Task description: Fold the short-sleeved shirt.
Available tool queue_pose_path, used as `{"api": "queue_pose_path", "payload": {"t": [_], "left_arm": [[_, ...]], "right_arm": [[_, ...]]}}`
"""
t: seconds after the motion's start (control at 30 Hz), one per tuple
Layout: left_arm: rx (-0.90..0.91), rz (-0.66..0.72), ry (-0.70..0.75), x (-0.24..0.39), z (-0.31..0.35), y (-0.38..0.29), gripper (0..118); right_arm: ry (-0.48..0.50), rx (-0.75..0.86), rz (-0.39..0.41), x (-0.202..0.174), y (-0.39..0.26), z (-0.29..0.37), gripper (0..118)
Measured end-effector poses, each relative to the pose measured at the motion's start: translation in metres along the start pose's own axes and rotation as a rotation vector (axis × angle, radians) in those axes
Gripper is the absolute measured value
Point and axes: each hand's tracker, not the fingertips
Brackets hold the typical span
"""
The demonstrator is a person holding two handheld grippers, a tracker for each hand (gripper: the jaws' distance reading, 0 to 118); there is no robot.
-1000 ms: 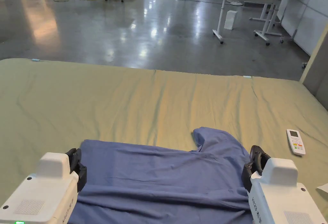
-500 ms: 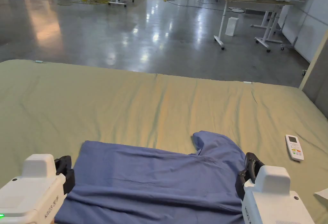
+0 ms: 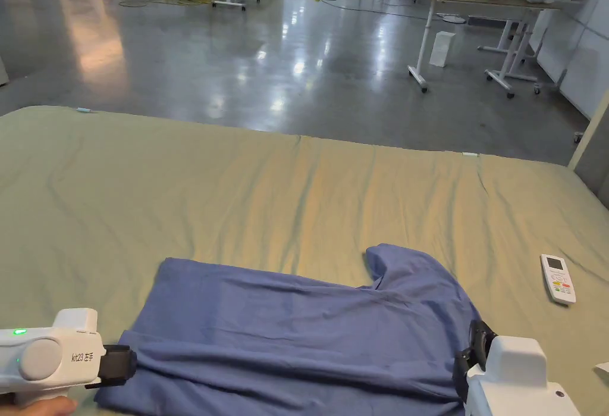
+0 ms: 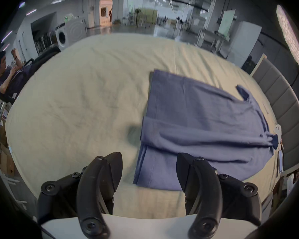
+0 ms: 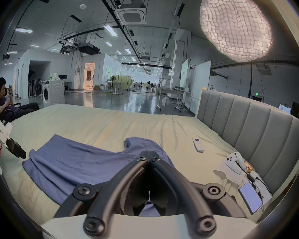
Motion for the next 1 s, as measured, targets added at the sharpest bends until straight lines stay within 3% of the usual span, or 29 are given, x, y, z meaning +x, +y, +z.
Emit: {"api": "queue_pose_path", "payload": {"t": [0.2,0.27,0.37,0.43,0.53,0.73,0.83,0.87,0.97,1.0], "left_arm": [[-0.201,-0.115,0.116,0.012,-0.039,-0.006,66],[-0.161,-0.109,0.099,0.015,-0.036,-0.009,65],[-0.194,-0.122,0.118,0.025,-0.028,-0.009,48],[-0.187,-0.192,0.114,0.034,-0.027,-0.014,26],[-0.185,-0.195,0.109,0.038,-0.026,-0.018,10],[-0.131,-0.209,0.110,0.037,-0.014,-0.030,7],[-0.094,-0.180,0.100,0.031,-0.004,-0.038,7],[-0.088,-0.170,0.090,0.028,-0.003,-0.039,7],[-0.070,-0.158,0.082,0.023,0.003,-0.044,7],[-0.065,-0.154,0.078,0.022,0.003,-0.044,7]], "right_arm": [[-0.011,-0.054,-0.003,0.009,-0.015,-0.003,0],[-0.017,-0.068,-0.003,0.011,-0.018,-0.003,0],[-0.029,-0.087,-0.004,0.017,-0.023,-0.003,0],[-0.036,-0.101,-0.009,0.021,-0.027,-0.004,0],[-0.044,-0.123,-0.019,0.026,-0.030,-0.004,0],[-0.105,-0.242,-0.075,0.068,-0.033,-0.020,0],[-0.077,-0.339,-0.094,0.098,-0.033,-0.034,0],[-0.030,-0.407,-0.107,0.105,-0.036,-0.043,3],[0.031,-0.548,-0.094,0.118,-0.051,-0.067,46],[0.037,-0.574,-0.083,0.118,-0.055,-0.073,53]]}}
